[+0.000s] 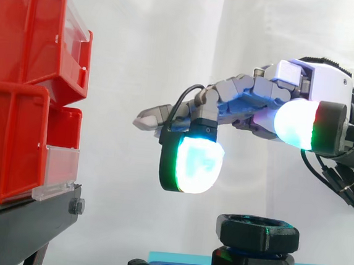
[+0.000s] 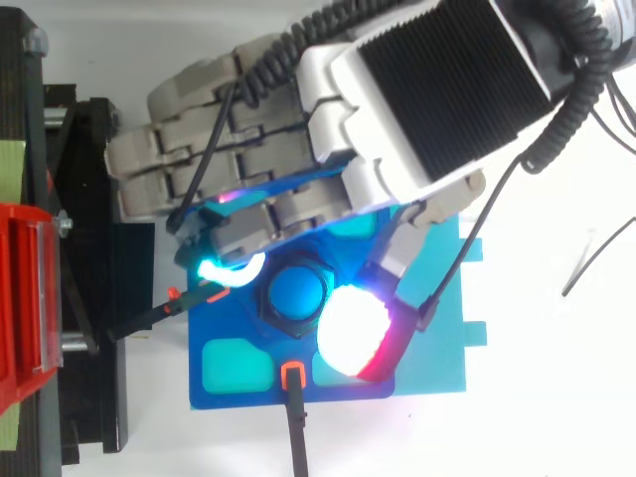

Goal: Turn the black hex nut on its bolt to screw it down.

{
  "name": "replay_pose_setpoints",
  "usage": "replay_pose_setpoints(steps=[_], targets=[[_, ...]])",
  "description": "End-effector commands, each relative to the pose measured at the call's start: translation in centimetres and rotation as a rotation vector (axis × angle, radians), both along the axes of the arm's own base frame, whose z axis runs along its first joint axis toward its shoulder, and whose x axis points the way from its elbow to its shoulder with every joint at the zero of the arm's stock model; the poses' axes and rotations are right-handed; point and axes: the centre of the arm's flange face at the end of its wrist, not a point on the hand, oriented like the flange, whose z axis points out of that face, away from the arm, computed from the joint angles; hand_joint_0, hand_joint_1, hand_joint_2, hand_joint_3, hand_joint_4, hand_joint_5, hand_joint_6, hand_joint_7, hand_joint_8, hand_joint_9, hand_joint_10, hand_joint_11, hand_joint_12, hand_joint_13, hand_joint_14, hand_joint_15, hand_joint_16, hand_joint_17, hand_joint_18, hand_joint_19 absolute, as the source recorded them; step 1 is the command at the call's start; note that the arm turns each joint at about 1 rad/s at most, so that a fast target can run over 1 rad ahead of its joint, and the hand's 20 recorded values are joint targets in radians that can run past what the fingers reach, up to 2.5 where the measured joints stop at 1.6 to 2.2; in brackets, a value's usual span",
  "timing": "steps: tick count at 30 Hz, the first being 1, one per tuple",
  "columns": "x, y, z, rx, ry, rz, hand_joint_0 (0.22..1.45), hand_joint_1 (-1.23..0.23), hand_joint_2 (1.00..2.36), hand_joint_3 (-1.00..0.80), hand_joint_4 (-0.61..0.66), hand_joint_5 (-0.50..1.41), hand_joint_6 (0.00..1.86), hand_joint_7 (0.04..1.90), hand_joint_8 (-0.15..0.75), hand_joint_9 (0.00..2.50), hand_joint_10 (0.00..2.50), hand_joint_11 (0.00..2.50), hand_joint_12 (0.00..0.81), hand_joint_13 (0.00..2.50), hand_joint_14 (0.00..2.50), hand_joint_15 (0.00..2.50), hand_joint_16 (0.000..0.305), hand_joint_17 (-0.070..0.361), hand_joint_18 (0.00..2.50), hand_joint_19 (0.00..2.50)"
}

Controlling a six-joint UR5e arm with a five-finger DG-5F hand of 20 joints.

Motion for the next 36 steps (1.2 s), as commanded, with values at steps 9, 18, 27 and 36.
replay_pose_setpoints(steps=[9, 18, 27, 36], targets=[[1.1, 3.8, -0.9, 0.015, 0.021, -0.004, 0.50, -0.27, 1.00, -0.50, 0.38, -0.08, 0.50, 1.08, 0.348, 0.48, 0.00, 0.19, 0.376, 0.37, 0.00, 0.05, 0.058, 0.130, 0.36, 0.43], [1.3, 6.7, -1.4, 0.014, 0.065, -0.012, 0.50, -0.26, 1.00, -0.50, 0.36, -0.07, 0.50, 1.09, 0.348, 0.49, 0.00, 0.19, 0.375, 0.37, 0.00, 0.05, 0.057, 0.129, 0.36, 0.43], [0.9, 7.1, -2.7, 0.006, 0.085, -0.022, 0.51, -0.27, 1.00, -0.50, 0.35, -0.07, 0.57, 1.04, 0.348, 0.49, 0.00, 0.19, 0.375, 0.37, 0.00, 0.05, 0.057, 0.128, 0.36, 0.43], [0.7, 6.4, -2.8, 0.006, 0.091, -0.026, 0.51, -0.27, 1.00, -0.50, 0.33, -0.07, 0.69, 0.85, 0.352, 0.50, 0.01, 0.20, 0.372, 0.38, 0.00, 0.05, 0.057, 0.128, 0.37, 0.42]])
